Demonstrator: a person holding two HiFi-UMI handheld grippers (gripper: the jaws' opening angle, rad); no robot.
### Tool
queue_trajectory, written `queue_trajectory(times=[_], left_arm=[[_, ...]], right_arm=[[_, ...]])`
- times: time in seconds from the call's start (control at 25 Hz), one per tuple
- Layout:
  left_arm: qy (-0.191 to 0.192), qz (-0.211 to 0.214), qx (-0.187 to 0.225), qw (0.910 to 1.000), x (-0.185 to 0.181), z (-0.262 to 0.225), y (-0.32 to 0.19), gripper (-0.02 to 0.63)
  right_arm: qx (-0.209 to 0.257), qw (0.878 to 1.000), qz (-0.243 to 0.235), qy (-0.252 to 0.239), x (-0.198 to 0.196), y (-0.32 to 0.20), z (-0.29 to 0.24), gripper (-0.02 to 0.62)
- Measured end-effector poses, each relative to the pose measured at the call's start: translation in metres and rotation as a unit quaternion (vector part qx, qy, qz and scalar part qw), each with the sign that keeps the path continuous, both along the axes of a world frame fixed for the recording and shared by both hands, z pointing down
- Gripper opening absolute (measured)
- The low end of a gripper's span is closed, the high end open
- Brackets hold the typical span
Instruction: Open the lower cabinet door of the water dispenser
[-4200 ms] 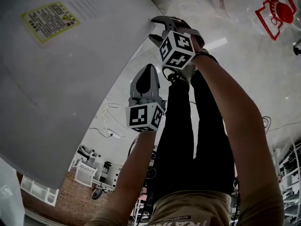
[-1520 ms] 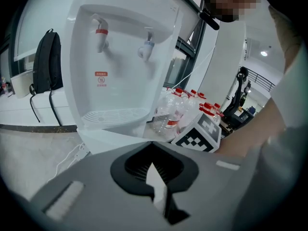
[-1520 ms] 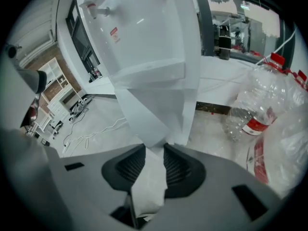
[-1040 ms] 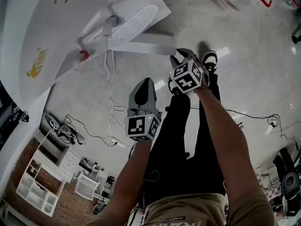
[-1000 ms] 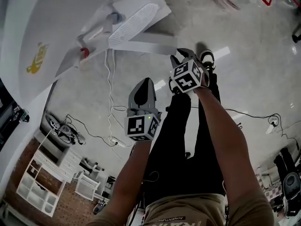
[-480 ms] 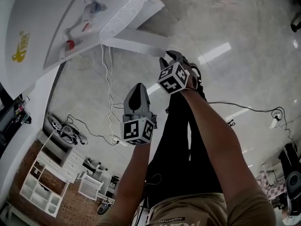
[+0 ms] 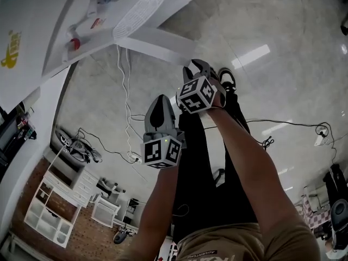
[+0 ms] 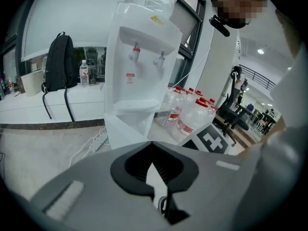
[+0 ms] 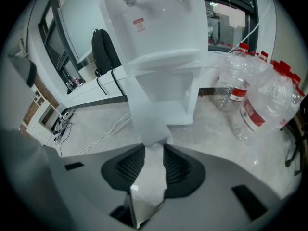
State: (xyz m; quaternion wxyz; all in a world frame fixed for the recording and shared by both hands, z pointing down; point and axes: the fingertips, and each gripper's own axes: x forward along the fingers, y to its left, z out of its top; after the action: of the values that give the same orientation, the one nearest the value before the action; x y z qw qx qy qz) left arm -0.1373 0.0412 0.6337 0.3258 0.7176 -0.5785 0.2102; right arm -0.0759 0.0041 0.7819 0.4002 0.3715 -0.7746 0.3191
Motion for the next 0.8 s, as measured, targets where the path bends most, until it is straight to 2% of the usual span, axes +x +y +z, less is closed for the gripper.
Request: queue_trajectory(times=[0.12,0.32,0.48,0.68,0.8], left_arm=[[0.012,-0.002,0.001,0.9999,-0.009,0.003,0.004,0.003],[0.025,0.022,0.013,0.9993,-0.038,-0.004,0.010,0.003],[0.020,0.055,0.014,0.9982,-0.079,-0.011,0.022,0.003],[0.007,0.112,0.021,0.9935,-0.122,-0.011,0.037,0.003],[-0.004,0.115,0.012,0.9933,-0.150,-0.004,0.051,0.003]], right_arm=[[0.001,1.000,0.009,0.005,-0.008,0.008,-0.001,0.112],[-0.008,0.998,0.052,0.027,-0.023,0.026,-0.001,0.111],[-0.026,0.995,0.085,0.039,-0.047,0.049,0.001,0.111],[-0.024,0.990,0.132,0.047,-0.073,0.065,0.004,0.111],[-0.031,0.987,0.156,0.040,-0.086,0.071,0.002,0.112]])
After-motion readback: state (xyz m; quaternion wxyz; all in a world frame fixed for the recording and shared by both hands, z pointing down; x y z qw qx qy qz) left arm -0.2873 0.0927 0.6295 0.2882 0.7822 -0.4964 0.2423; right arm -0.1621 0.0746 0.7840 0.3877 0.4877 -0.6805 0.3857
